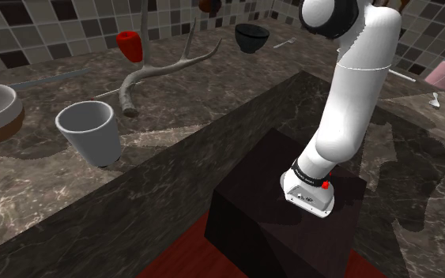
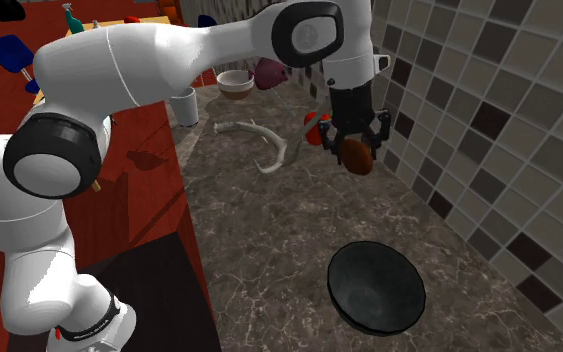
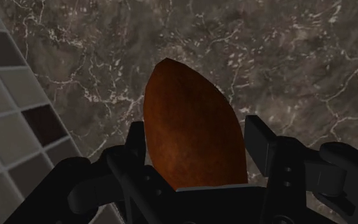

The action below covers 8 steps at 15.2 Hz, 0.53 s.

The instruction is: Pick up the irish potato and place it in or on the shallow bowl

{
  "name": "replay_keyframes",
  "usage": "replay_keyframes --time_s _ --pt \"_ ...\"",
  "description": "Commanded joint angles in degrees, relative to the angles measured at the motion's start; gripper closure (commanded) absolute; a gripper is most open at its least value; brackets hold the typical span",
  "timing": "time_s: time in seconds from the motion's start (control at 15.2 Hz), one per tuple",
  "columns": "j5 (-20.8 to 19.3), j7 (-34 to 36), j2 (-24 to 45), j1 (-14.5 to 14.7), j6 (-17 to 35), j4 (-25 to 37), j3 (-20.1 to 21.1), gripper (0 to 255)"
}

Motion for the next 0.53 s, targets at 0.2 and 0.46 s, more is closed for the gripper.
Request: replay_keyframes --time_s 0.2,0.46 --pt "0.41 -4.72 -3.88 -3.19 2.62 -5.43 -1.69 255" --pt "1.03 -9.25 -6.24 -6.15 4.66 -8.89 -3.38 255"
